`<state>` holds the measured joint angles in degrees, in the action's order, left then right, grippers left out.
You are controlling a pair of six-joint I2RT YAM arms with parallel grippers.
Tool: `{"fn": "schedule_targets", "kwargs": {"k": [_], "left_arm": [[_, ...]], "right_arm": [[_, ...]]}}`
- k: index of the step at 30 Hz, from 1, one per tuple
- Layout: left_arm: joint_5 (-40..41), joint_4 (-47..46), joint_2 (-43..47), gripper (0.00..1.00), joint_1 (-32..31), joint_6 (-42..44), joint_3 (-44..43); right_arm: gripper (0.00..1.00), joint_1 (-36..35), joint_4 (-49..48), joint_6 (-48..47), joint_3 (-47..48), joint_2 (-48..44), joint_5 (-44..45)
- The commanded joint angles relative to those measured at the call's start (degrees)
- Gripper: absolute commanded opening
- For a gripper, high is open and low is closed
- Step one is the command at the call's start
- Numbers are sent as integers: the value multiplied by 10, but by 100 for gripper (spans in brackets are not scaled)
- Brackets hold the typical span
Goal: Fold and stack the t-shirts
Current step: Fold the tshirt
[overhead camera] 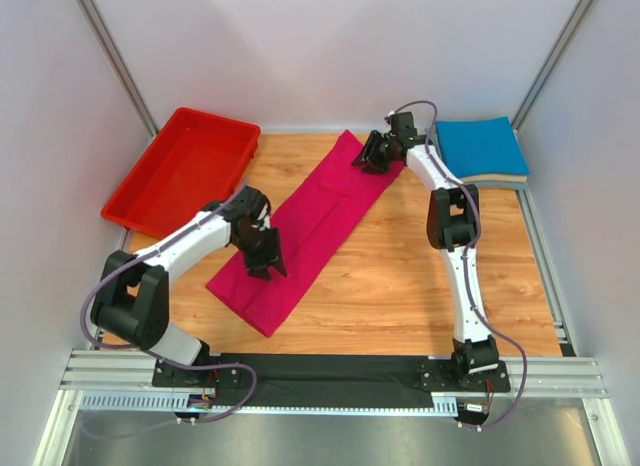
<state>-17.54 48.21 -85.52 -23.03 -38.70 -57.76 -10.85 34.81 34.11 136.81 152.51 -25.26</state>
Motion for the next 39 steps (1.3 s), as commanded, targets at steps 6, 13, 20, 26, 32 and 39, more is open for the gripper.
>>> {"fn": "schedule_targets", "kwargs": {"k": [6, 13, 20, 26, 32, 39], "left_arm": [[-55, -57, -120, 51, -74, 48, -8], [-64, -106, -180, 53, -127, -9, 6], [-64, -97, -209, 53, -163, -50, -36], [-97, -107, -185, 54, -168, -140, -12], [-63, -56, -196, 56, -182, -164, -74], [-53, -25, -235, 56, -189, -197, -119]], "right_arm": [[49, 30, -33, -26, -186, -227, -8], [53, 42, 45, -7, -348, -401, 58], [53, 46, -4, 8, -451, -430, 110], [51, 65, -30, 23, -346, -282, 108], [51, 95, -27, 47, -243, -183, 123], [45, 136, -78, 76, -191, -101, 82]]}}
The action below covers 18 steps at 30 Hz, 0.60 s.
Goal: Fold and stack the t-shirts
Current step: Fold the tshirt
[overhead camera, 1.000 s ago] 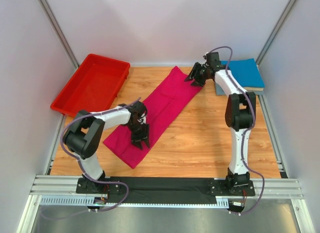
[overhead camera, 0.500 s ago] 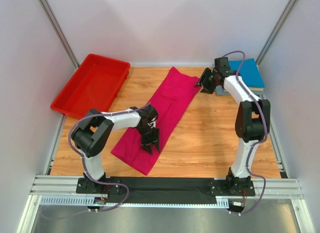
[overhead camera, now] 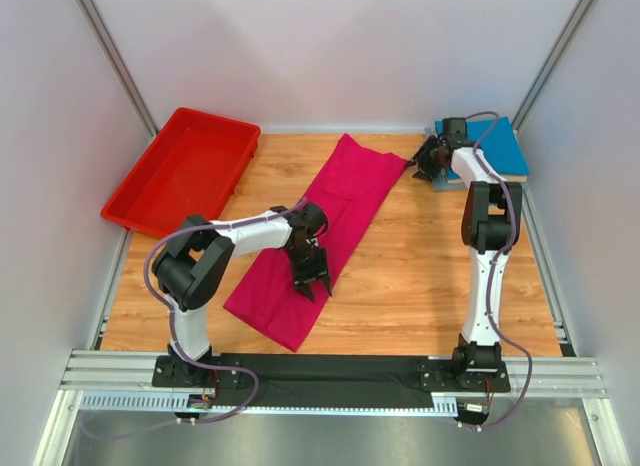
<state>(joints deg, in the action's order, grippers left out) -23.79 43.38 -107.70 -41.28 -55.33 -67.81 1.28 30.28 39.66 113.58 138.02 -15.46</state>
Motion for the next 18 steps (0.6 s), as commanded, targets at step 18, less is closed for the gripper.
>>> {"fn": "schedule_targets", "kwargs": {"k": [18], "left_arm": [[-1, 21, -103, 56, -28, -36, -97]], "right_arm": [[32, 38, -82, 25, 93, 115, -113]]}}
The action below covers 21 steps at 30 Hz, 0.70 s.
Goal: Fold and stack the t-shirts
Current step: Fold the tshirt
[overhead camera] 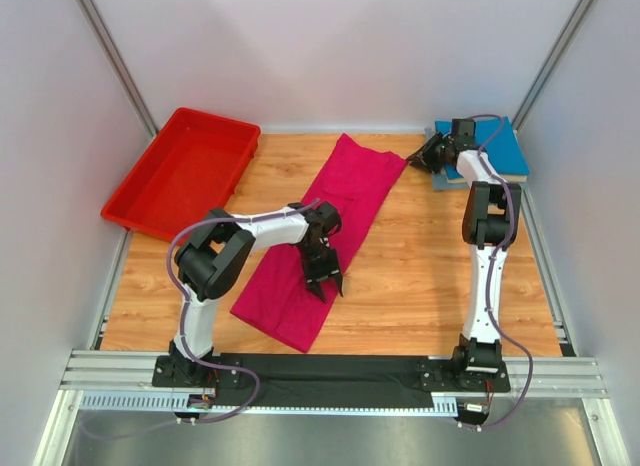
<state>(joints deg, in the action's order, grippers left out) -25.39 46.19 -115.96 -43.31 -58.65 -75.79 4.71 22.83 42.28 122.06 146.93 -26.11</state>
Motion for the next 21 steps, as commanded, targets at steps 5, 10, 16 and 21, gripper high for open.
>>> {"fn": "schedule_targets", "kwargs": {"k": [5, 10, 16, 21], "left_arm": [[30, 12, -11, 55, -10, 14, -18], [36, 29, -20, 55, -18, 31, -45], [17, 10, -27, 56, -29, 15, -53], [-26, 6, -9, 57, -37, -3, -68]], "right_arm": [[0, 7, -23, 12, 34, 43, -12], [0, 7, -52, 42, 89, 83, -12], [0, 7, -71, 65, 158, 119, 1], [5, 9, -91, 69, 189, 123, -8]]}}
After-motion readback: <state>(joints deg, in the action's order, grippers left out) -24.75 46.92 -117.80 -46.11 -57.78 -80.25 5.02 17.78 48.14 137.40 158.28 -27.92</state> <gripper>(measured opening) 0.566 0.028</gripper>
